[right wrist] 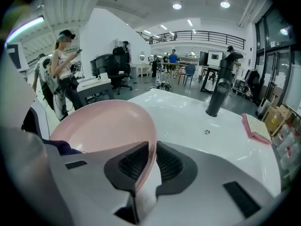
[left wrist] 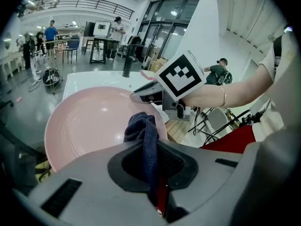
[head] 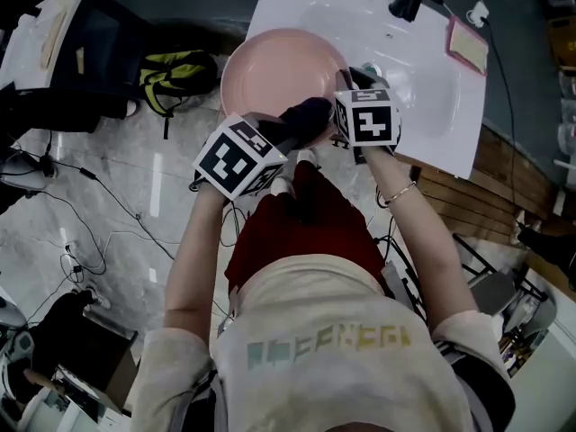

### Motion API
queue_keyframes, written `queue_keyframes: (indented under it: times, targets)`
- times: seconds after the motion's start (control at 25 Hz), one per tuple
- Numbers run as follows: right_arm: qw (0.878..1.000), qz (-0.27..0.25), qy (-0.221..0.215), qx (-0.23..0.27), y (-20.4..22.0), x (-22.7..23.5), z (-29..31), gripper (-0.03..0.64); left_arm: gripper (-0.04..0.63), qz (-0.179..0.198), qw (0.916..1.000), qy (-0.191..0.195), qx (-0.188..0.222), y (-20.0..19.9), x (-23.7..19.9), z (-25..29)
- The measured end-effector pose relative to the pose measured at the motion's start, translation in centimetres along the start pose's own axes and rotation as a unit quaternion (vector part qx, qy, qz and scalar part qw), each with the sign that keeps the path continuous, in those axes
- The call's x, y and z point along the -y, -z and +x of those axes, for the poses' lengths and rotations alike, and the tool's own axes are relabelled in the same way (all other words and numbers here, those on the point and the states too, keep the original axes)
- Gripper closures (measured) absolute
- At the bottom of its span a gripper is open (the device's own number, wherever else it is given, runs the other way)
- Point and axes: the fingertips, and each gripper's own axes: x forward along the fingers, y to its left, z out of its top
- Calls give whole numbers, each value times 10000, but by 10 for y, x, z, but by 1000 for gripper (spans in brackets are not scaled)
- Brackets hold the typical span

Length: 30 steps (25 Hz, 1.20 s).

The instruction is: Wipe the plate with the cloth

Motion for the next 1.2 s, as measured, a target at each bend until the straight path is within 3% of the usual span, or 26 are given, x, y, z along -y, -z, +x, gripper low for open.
queue_keyframes:
  times: [0.36,0.72,0.92,1.2]
  targets:
    - [9999,-136,0,-17,-3,-7,2,549,554,22,9994,-201,-271,26,-26,-31]
    - [9997,-249,-47,16,-7,-18,5,549,554,-35,9918,-1223,-360,23,-102,-56]
    - [9995,-297,-77,38,-8,-17,6,549,554,-212,9815,-1877,-303,5,-151,-61]
    - [9994,-306,-161,94,-9,-18,5,549,555,-354,9700,-2402,142,-46,-194,-43]
